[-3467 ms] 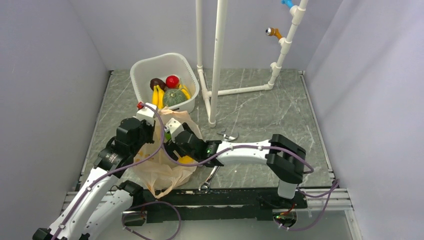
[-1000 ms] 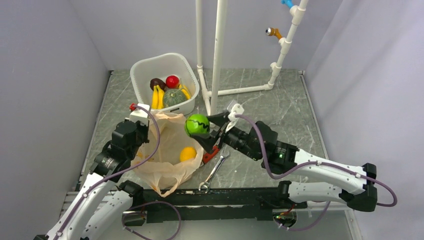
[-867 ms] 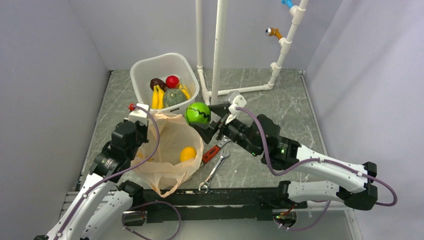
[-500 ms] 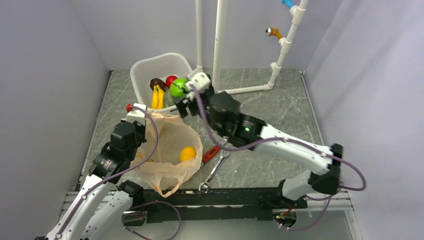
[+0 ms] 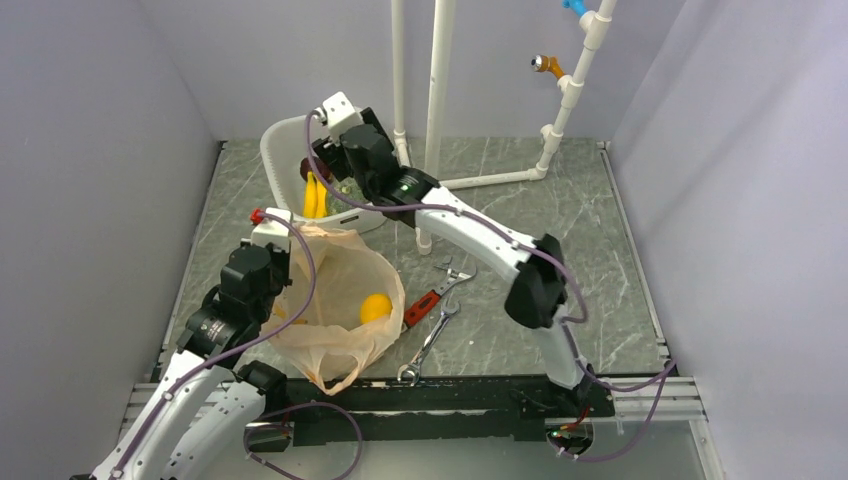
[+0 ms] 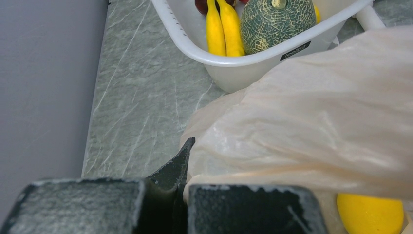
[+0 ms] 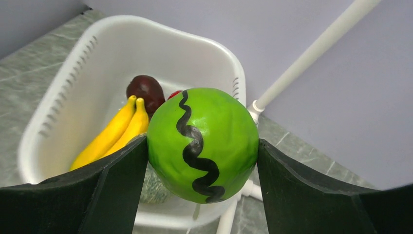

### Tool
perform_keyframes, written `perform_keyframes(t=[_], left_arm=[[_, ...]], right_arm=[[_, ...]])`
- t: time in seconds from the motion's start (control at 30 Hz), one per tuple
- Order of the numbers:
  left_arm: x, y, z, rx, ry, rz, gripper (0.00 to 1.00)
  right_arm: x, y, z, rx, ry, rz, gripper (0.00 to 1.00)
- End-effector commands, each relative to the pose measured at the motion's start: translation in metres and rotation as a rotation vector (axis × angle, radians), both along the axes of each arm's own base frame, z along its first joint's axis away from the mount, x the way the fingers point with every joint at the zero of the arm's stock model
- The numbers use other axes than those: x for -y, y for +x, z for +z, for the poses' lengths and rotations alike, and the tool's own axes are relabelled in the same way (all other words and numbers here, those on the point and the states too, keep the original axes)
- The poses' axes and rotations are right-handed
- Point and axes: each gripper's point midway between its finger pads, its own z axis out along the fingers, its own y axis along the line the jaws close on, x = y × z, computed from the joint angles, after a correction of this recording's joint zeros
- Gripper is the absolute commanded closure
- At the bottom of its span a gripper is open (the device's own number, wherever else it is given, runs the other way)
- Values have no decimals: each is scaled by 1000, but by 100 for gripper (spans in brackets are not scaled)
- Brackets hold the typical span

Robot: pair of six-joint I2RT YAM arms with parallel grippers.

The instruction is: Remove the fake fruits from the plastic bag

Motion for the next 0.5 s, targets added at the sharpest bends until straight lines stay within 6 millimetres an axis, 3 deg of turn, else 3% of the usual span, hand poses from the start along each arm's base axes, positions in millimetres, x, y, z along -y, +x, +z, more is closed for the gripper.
perform_keyframes(t=[0.0, 0.1, 0.13, 0.27, 0.37, 0.47], left_arm=[[1, 4, 6, 24, -14, 9, 98], [5, 6, 4, 8, -12, -6, 98], [6, 6, 2, 0, -11, -10, 98], [6, 8, 0, -16, -2, -6, 99], [6, 8, 0, -9, -6, -9, 98], [7, 8, -1, -11, -5, -11, 98]], right_arm=[[-13, 31, -31, -36, -61, -19, 98], [-18, 52, -55, -82, -60, -31, 95], [-19, 58, -64, -105, -49, -28, 89], [-18, 70, -85, -180, 24, 2, 57], [-14, 77, -86, -230, 66, 22, 19], [-10, 70, -73, -246, 70, 48, 9]])
